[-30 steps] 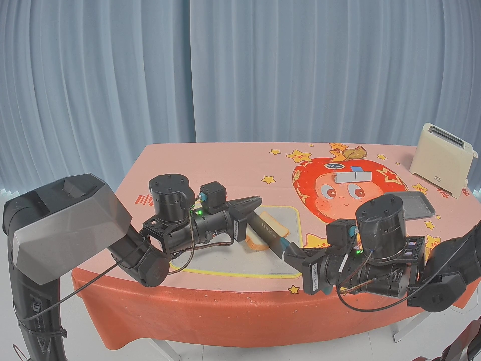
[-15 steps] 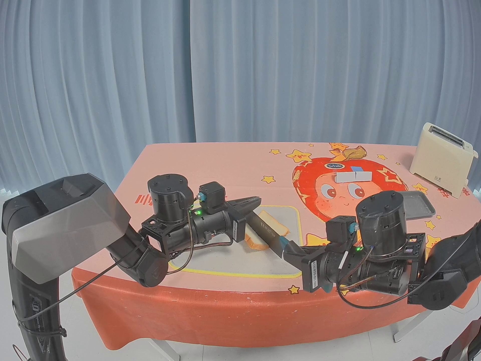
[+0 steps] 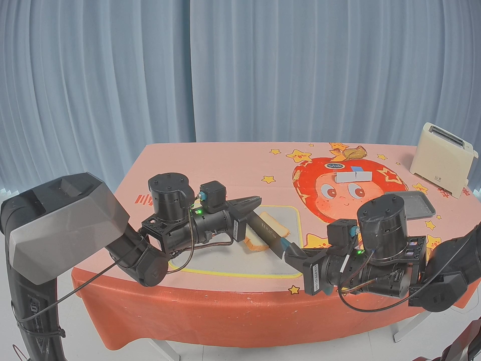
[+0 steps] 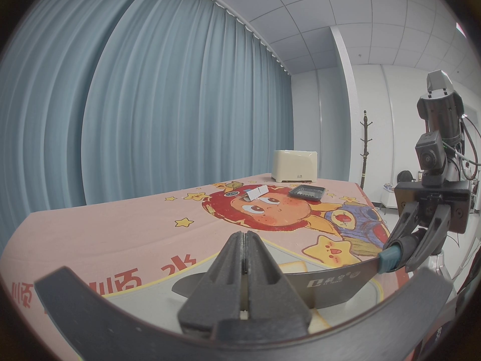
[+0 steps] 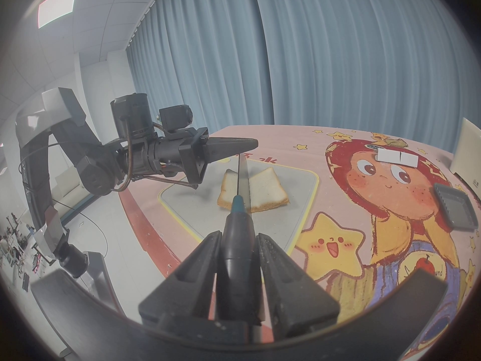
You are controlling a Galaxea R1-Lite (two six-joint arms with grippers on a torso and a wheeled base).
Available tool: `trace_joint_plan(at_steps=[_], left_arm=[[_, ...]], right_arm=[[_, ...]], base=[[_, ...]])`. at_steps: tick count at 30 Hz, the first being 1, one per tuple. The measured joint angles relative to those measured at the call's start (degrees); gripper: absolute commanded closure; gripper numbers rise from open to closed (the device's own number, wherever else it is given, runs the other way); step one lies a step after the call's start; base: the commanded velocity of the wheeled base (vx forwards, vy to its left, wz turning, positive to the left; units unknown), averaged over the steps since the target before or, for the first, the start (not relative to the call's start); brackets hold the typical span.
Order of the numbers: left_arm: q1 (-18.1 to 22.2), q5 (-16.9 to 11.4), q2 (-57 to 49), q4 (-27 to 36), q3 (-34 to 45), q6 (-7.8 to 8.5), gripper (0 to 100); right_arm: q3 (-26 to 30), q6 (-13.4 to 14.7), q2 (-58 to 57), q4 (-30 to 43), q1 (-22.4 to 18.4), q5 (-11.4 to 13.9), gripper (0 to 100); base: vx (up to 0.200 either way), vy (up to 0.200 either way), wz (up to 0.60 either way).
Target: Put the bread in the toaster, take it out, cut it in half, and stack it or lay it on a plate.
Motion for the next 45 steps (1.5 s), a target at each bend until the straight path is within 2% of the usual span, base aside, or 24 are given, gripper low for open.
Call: trace_joint_plan(at_steps=[12, 29, 45], left_arm=[[0.7, -0.2, -4.6, 1.2, -0.2, -0.07, 100], [0.7, 0.0, 1.5, -1.2, -0.4, 0.15, 100], [0.7, 0.0, 2.2, -1.1, 0.1, 0.2, 100]], right_arm=[[-1.0, 0.3, -0.4, -0.4, 0.0, -0.1, 100], [-1.3, 0.4, -0.4, -0.4, -0.1, -0.1, 100], [-0.8, 0.2, -0.2, -0.1, 0.0, -0.1, 100]], base=[[0.0, 0.0, 0.0], [0.0, 0.0, 0.0], [0.0, 0.0, 0.0]])
